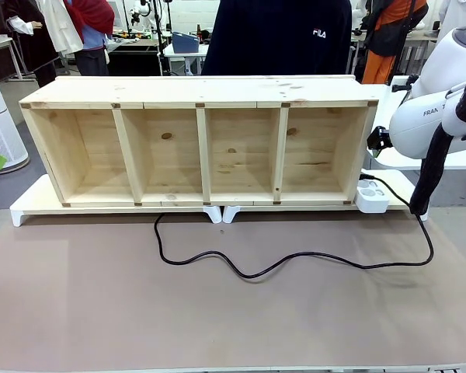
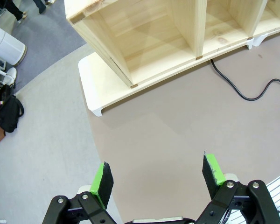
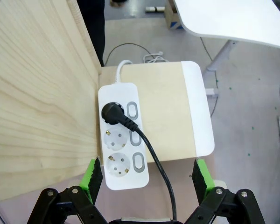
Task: Perform cable management.
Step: Release the Power Cable when the human grasps it.
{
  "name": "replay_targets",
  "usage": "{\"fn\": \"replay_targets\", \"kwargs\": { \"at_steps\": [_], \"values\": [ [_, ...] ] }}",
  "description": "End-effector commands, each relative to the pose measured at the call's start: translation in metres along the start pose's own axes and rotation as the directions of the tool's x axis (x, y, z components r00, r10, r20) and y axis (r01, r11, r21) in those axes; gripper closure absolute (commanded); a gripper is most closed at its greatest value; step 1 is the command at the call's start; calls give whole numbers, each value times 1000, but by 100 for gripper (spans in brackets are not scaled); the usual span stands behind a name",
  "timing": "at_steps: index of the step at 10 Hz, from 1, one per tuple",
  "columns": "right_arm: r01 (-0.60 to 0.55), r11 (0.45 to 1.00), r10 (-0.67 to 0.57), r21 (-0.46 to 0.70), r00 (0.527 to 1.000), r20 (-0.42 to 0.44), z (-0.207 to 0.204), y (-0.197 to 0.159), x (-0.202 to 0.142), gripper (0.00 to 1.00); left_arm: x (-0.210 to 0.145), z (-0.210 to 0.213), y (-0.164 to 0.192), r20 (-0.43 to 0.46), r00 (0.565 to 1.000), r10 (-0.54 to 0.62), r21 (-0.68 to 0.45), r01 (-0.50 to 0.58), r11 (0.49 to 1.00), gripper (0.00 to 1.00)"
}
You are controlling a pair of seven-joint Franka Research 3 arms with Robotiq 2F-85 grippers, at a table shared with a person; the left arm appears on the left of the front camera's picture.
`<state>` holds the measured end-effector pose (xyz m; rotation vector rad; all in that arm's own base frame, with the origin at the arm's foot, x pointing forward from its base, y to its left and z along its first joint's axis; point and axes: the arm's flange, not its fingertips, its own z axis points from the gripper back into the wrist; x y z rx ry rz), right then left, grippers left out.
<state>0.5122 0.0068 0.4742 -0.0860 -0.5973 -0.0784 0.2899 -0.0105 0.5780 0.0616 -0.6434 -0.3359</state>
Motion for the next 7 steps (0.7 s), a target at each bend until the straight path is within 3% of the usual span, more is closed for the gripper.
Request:
{"fn": "replay_targets", "kwargs": {
  "at_steps": [1, 7],
  "values": [
    [2, 1000, -2, 0, 1000, -1, -1, 0, 0, 0, 0, -1, 0, 4, 1000, 15, 0, -15, 1000, 0],
    [2, 1000, -2, 0, 1000, -1, -1, 0, 0, 0, 0, -1, 0, 4, 1000, 15, 0, -15, 1000, 0]
  ]
}}
